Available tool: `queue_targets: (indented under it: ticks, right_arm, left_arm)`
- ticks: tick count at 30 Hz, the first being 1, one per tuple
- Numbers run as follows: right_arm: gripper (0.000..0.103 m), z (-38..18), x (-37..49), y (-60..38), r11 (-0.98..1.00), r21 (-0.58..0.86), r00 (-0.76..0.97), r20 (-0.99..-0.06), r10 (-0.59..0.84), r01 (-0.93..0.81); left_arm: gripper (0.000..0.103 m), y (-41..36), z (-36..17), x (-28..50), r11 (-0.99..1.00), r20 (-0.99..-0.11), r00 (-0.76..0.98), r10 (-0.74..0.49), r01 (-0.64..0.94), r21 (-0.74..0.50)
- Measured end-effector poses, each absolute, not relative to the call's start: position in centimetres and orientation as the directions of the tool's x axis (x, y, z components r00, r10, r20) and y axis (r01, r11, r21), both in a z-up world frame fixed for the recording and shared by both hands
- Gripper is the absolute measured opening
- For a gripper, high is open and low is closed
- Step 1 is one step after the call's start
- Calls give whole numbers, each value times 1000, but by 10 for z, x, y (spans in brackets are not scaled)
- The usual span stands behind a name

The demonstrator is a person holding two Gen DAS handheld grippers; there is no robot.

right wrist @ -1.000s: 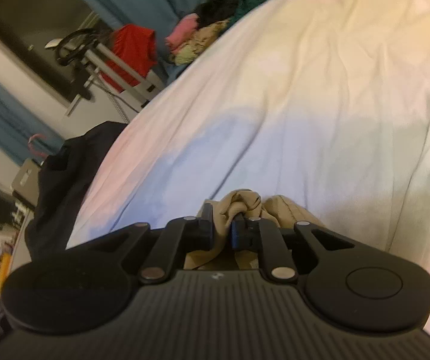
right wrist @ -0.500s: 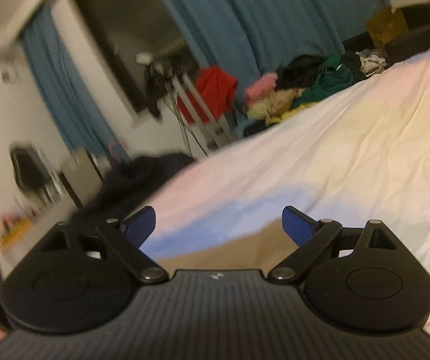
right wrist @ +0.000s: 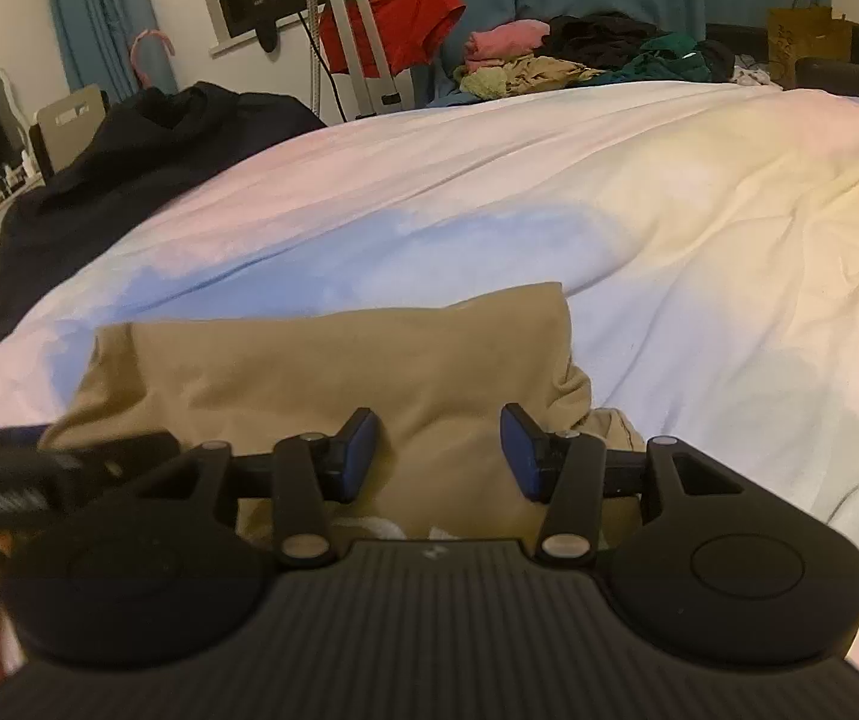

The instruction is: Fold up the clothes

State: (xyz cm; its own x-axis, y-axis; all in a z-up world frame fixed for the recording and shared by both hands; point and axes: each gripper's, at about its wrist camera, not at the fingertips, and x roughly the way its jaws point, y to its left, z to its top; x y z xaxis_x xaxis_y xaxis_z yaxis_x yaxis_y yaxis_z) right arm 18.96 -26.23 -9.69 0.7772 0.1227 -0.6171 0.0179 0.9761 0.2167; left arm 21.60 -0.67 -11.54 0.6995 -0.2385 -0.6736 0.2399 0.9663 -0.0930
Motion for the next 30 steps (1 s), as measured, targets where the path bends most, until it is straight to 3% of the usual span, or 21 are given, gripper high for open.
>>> queue_targets:
  ticks: [13,19,24,30]
  right_arm:
    - [51,-46,95,-269,966,257,823,-555,119,34]
    - [51,-52,82,-263,972,235,806,-580,123,21]
    - [51,-75,94,-250,985,169,765,-638,87,29]
    - [51,-76,90,-250,987,159,768,-635,85,23]
  left_arm:
    - [97,5,-65,117,951,-595,747,-298,283,-121]
    - [97,-6,-85,101,954,-664,703,-255,293,-57]
    - [97,-8,-106,106,952,-700,657,-280,284,-113]
    - [96,1,-103,104,953,-712,637,-295,251,-170]
